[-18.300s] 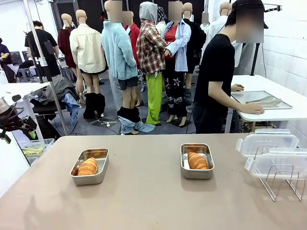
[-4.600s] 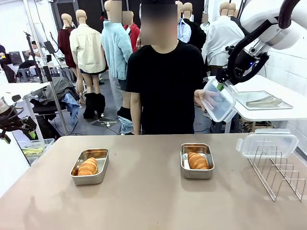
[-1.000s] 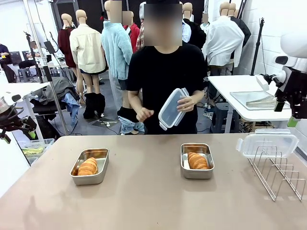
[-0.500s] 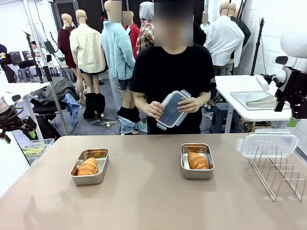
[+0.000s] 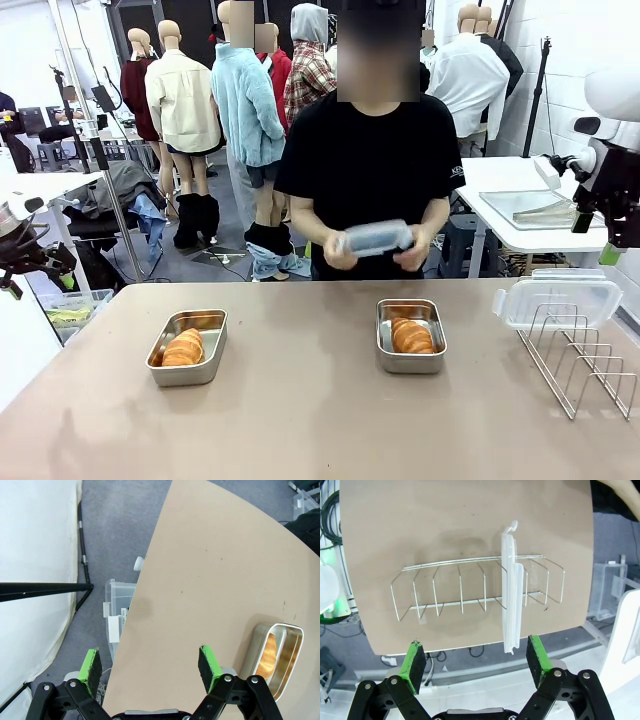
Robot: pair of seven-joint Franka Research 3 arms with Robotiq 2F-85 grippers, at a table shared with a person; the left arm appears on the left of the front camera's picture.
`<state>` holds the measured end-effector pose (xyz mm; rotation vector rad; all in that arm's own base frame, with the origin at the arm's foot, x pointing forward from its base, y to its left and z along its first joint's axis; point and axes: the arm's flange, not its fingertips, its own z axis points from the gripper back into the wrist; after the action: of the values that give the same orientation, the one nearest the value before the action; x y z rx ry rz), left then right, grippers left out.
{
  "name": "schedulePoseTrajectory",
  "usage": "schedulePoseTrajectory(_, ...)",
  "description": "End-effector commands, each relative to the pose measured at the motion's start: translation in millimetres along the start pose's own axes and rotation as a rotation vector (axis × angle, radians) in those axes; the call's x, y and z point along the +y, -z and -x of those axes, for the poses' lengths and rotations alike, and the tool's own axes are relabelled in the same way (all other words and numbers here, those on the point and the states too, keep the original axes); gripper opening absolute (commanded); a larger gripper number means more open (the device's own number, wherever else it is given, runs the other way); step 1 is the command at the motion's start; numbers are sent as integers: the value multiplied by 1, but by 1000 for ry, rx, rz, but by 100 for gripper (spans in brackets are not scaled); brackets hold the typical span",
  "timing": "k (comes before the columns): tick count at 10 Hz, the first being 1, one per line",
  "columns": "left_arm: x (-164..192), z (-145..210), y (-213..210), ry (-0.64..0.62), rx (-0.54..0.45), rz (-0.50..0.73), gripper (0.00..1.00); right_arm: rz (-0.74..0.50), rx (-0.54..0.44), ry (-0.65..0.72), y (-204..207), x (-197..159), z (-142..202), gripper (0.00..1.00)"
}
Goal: Place the bread in airtight containers.
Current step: Pick up one Airtight Container lid and hand it to the human.
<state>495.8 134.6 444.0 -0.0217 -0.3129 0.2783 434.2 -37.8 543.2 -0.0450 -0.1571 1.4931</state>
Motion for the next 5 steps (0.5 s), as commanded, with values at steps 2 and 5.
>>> schedulePoseTrajectory(2, 2, 0, -1, -2, -1, -2, 100, -3, 13, 15, -1, 0, -3, 100)
schedulePoseTrajectory(5, 2, 0, -1, -2, -1, -2, 100, -3, 13, 15, -1, 0, -3, 100)
